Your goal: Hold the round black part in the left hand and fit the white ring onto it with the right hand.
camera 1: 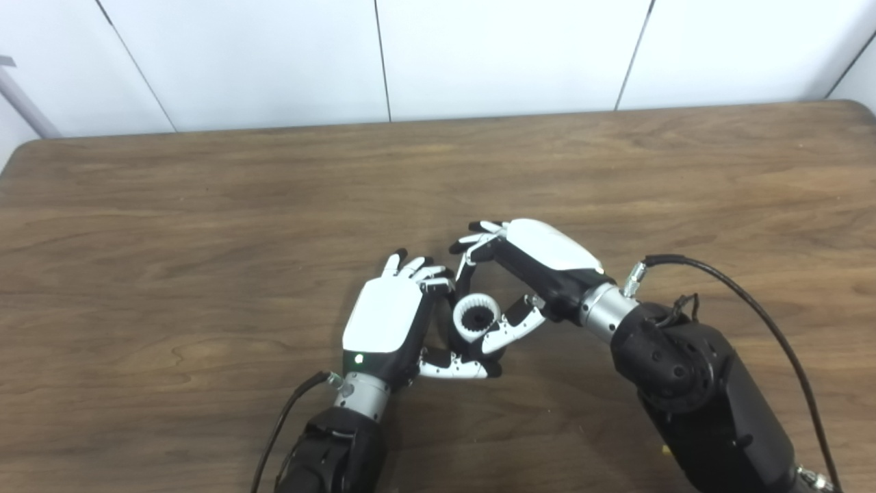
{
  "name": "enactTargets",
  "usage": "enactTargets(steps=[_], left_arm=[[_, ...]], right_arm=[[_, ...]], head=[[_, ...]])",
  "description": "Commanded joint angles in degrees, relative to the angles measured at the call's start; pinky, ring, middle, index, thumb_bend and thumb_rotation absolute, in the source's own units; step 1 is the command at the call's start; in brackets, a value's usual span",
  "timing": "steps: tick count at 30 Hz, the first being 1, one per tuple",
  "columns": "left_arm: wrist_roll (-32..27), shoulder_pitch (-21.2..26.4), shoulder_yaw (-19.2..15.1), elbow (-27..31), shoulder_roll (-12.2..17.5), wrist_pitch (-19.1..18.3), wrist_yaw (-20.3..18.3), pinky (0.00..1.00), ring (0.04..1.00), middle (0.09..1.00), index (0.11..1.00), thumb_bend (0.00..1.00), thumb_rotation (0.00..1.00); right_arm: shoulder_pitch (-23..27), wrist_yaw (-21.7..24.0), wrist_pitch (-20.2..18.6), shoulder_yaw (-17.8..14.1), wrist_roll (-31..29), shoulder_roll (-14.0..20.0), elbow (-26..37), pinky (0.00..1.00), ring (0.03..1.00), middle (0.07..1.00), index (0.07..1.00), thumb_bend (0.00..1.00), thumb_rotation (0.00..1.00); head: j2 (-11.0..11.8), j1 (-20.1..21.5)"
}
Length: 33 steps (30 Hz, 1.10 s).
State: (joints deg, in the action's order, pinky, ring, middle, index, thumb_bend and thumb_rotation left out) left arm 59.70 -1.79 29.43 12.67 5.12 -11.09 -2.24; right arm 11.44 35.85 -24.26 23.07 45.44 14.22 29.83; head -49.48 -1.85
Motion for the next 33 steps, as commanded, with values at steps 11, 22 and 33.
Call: enactTargets(steps=[11,22,33], left_arm=[[0.52,-0.54,1.28,-0.41,-0.05,0.32,-2.26,1.0,0.891,0.796,0.483,0.53,0.06],[0.62,-0.64,1.33,-0.07,-0.04,0.17,-2.57,1.0,0.894,0.798,0.483,0.53,0.05],[0.9,-0.5,1.44,-0.3,-0.15,0.06,-2.6,1.0,0.895,0.799,0.483,0.53,0.06]], right_arm=[[1.16,-1.28,1.2,-1.65,-1.05,0.21,0.84,1.0,0.966,0.846,0.482,0.52,0.14],[0.42,-1.92,1.82,-1.54,-1.45,0.23,0.64,1.0,0.965,0.844,0.483,0.52,0.15],[-0.34,-2.68,1.98,-1.12,-1.09,-0.06,0.07,1.0,0.963,0.846,0.483,0.52,0.14]], head=[[0.08,0.25],[-0.04,0.2],[-0.04,0.23]])
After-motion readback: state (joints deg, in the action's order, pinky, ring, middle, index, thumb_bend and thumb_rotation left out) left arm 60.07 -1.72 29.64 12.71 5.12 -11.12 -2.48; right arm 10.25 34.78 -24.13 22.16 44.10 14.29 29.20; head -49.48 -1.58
